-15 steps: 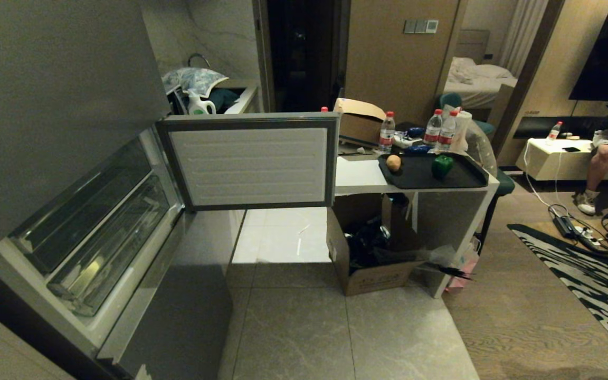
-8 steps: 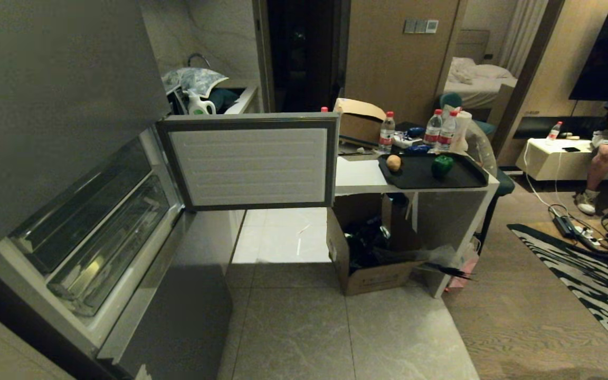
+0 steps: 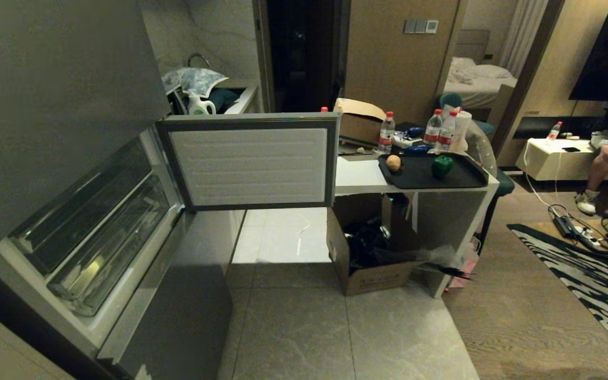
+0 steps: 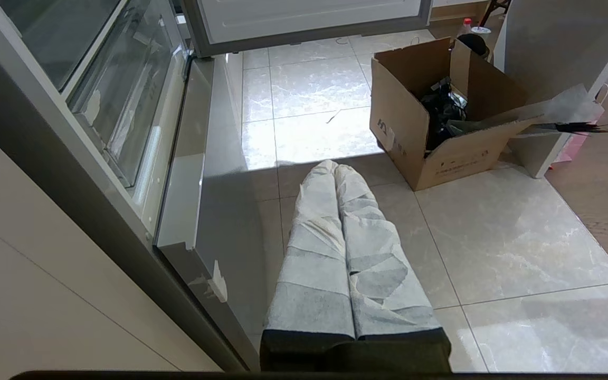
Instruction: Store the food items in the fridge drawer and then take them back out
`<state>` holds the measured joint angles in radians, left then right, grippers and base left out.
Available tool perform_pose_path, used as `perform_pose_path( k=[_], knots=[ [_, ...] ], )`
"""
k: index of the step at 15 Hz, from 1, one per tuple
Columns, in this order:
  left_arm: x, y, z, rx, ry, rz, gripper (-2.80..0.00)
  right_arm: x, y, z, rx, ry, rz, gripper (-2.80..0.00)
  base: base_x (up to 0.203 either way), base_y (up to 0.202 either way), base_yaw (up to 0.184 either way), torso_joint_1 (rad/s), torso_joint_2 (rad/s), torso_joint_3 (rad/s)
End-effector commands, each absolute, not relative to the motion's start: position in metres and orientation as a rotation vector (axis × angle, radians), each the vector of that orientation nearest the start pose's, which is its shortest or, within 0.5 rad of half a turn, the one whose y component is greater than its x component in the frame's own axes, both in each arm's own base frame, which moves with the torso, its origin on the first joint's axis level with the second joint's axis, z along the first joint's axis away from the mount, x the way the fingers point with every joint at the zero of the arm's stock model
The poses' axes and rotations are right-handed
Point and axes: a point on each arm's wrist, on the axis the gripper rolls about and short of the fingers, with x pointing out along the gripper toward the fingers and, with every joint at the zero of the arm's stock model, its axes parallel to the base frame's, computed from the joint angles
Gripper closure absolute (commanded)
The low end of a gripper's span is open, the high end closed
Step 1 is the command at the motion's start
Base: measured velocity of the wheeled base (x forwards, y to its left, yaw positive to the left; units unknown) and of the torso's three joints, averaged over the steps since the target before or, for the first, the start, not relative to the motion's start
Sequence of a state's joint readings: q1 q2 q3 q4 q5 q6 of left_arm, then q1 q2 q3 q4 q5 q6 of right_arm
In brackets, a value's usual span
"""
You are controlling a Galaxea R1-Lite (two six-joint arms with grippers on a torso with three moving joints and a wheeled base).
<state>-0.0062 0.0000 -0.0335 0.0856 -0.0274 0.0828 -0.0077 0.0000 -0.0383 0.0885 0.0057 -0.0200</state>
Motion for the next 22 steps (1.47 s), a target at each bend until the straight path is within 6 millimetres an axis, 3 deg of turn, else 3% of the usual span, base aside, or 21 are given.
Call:
perform_pose_path(
  k=[1,9,19,22],
  knots=[
    [-0.0255,-0.0005,0.0759,0.084,0.054,-0.036,0.0,-0.026,0.0003,0.0769,-0.02,0.051,-0.001,0.0,0.0,0.0,0.0,0.0,0.0,0.0],
    [-0.0255,-0.0005,0.0759,0.084,0.054,-0.036,0.0,-0.026,0.0004,0.0769,-0.02,0.051,0.0,0.0,0.0,0.0,0.0,0.0,0.0,0.0],
    [-0.0255,-0.0005,0.0759,0.084,0.054,-0.036,0.0,-0.026,0.0003,0.0772,-0.018,0.048,-0.001,0.0,0.185,0.0,0.0,0.005,0.0,0.002],
    [-0.0255,-0.0005,0.0759,0.084,0.054,-0.036,0.0,-0.0259,0.0003,0.0773,-0.018,0.048,-0.001,0.0,0.068,0.0,0.0,0.006,0.0,0.001]
  ],
)
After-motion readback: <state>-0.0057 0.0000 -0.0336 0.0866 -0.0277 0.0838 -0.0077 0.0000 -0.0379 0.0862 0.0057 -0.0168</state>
